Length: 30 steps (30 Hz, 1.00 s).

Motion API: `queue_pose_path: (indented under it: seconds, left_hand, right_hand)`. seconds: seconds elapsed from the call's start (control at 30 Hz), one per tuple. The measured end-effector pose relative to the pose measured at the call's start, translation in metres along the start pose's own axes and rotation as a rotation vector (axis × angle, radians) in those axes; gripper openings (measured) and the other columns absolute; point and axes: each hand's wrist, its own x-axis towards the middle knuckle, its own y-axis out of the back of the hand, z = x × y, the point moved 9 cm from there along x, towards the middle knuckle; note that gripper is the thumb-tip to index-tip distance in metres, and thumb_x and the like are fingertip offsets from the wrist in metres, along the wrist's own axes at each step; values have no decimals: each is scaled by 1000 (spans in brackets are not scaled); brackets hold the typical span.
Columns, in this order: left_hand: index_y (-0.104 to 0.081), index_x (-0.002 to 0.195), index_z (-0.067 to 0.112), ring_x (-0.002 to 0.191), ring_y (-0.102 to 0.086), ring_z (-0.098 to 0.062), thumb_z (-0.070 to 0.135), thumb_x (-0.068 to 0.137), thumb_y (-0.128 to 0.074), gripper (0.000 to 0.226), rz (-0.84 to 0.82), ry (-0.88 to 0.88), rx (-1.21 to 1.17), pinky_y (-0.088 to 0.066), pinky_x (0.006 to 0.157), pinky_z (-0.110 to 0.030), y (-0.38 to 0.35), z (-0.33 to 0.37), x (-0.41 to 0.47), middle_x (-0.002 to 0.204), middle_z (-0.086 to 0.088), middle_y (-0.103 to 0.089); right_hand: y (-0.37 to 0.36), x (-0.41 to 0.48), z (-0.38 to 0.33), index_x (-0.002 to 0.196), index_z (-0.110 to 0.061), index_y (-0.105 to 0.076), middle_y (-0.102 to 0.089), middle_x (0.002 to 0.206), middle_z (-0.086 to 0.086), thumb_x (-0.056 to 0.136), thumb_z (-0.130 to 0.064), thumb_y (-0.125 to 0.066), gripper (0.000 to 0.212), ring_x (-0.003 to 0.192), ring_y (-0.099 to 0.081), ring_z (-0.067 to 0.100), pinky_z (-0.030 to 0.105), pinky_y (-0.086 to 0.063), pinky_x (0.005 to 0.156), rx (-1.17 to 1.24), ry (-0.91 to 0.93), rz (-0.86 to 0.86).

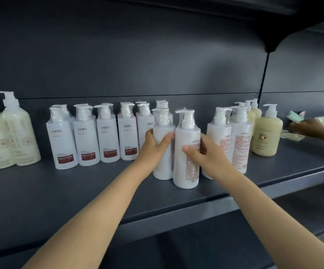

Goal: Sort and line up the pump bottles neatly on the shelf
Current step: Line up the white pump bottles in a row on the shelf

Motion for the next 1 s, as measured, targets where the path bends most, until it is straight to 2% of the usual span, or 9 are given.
queue_pose_path:
  seconds: [0.1,0.2,0.37,0.5,0.63,0.7,0.83,0.9,1.0]
  left_hand:
    - [-31,133,19,108,-51,-13,51,87,-51,58,23,26,-65,-40,87,-30,-2,-6,0,118,9,-49]
    - [-31,133,18,107,-51,-13,45,91,-48,52,57,19,-86,-39,86,-29,1,-1,-5,117,8,-49]
    - [-32,134,18,107,-47,-11,41,94,-44,48,129,35,-36,-35,87,-27,23,3,-29,115,9,-47]
    - [-32,134,21,105,-47,-8,42,95,-41,45,219,38,-19,-34,86,-25,59,2,-56,114,12,-47]
    - [-32,134,19,102,-45,-6,40,95,-41,46,304,30,41,-34,84,-20,110,1,-80,114,11,-46]
    - [-32,133,18,103,-46,-7,39,94,-42,45,342,30,76,-37,76,-17,140,-2,-86,112,12,-47]
    - [-33,131,17,102,-50,-10,39,94,-42,44,384,37,153,-38,71,-18,201,-12,-85,97,20,-47]
    - [-32,132,15,101,-49,-10,38,94,-43,46,376,33,191,-37,69,-16,227,-17,-78,101,15,-47]
    - [-30,134,12,102,-46,-10,38,94,-43,49,372,26,208,-36,81,-24,259,-28,-65,113,7,-44]
  right_hand:
    - [-8,-3,12,112,-24,-54,-67,104,-5,88,-39,-57,29,96,-64,8,18,-52,78,79,-42,29]
    - [-13,-6,16,114,-21,-53,-64,102,-7,92,-36,-51,27,92,-62,4,11,-49,70,133,-66,62]
    - [-19,-6,9,117,-22,-49,-62,109,-6,94,-38,-48,29,99,-60,5,17,-47,76,146,-42,63]
    - [-37,-10,-5,95,-33,-50,-61,94,-12,96,-36,-43,8,86,-60,0,6,-46,66,172,-22,12]
    - [-76,-8,-18,97,-24,-53,-63,93,-4,95,-42,-44,20,88,-61,12,23,-48,76,186,-17,-31]
    - [-102,-1,-26,103,-18,-53,-63,98,0,94,-42,-45,27,91,-62,14,26,-49,79,185,-6,-76]
    - [-155,16,-41,105,-17,-49,-59,90,-9,95,-40,-44,25,85,-58,6,6,-45,64,171,29,-141]
    - [-180,28,-47,109,-17,-47,-56,88,-12,96,-38,-43,24,82,-55,1,-1,-40,58,141,45,-153]
    - [-211,50,-52,113,-19,-42,-53,93,-17,96,-39,-43,26,85,-52,-6,-1,-39,62,104,54,-121]
